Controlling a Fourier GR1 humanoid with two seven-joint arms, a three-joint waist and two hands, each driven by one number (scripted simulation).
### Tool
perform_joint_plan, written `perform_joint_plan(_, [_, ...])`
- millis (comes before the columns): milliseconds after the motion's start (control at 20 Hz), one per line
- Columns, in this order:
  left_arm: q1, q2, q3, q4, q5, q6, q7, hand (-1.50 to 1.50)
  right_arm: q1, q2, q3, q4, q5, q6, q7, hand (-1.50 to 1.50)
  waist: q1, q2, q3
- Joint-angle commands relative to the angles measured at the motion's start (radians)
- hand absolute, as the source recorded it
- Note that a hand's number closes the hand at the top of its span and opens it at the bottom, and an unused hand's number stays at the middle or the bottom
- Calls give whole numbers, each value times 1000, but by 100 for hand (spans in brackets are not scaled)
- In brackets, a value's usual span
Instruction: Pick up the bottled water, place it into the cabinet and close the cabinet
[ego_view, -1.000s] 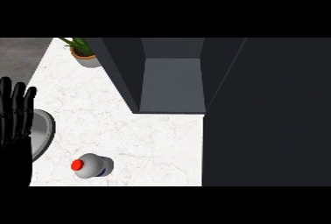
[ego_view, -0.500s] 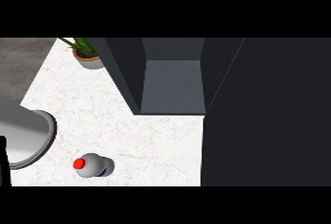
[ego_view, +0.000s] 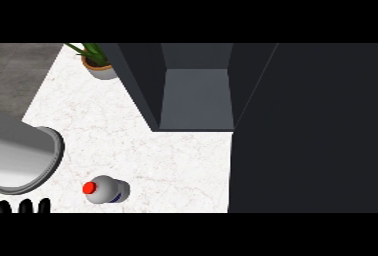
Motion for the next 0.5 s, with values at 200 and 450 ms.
perform_joint_plan(200, [150, 80, -217, -71, -126, 141, -121, -150, 160, -9, -14, -180, -86, 41, 25, -150, -5, 2, -1])
perform_joint_plan(450, [114, 51, -230, -4, -149, 187, -124, -150, 196, -9, -29, -191, -100, 69, -24, -150, -14, 8, -1])
